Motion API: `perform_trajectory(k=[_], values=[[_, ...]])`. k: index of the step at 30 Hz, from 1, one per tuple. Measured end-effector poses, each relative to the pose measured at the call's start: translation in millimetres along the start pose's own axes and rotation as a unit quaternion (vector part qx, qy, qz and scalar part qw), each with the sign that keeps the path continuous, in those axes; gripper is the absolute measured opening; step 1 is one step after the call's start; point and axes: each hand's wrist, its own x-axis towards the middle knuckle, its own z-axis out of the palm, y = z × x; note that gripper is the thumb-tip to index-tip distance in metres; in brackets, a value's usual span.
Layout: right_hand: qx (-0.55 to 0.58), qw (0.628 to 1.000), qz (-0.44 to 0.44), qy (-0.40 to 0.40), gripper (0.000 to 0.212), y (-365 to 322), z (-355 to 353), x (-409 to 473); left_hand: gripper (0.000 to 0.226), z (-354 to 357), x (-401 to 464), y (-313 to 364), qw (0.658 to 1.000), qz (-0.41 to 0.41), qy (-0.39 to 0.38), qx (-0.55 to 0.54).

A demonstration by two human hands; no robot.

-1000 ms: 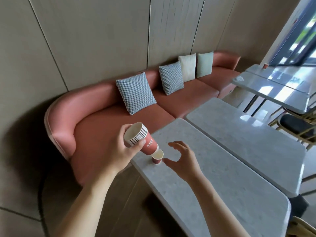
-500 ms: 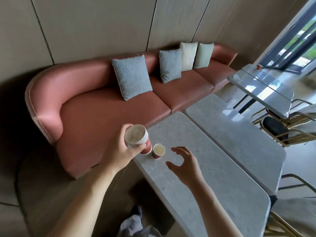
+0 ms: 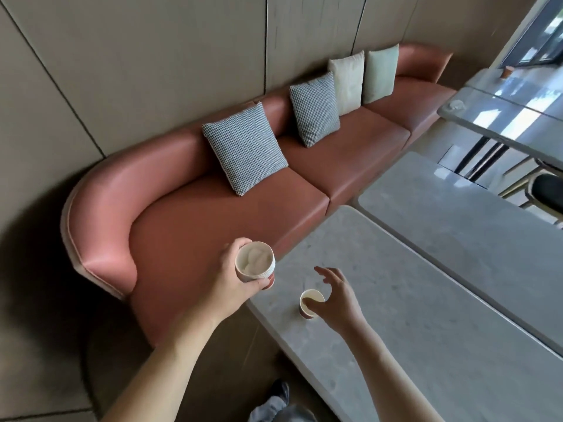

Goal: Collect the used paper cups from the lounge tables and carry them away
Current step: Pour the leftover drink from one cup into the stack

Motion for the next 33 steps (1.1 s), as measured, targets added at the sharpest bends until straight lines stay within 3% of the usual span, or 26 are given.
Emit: perform_trajectory(k=[5,10,25,33], values=[[-0.025,0.997,0.027,-0.074,0.096,10.6,9.4,43.4,0.072,9.2,39.7,-1.2,0.999,0.018,-0.008,0.043],[-0.048,0.987,0.065,-0.141,0.101,29.3,18.5,51.3,0.074,20.1,74.2,-12.8,0.996,-0.006,-0.062,0.063],[-0.022,0.972,0.230,-0.049,0.100,22.8,36.3,58.9,0.080,78.5,234.4,-36.4,0.956,0.107,-0.258,0.096],[-0.017,0.957,0.289,-0.011,0.102,11.0,70.3,35.8,0.078,107.5,217.3,-50.2,0.904,0.093,-0.400,0.119]])
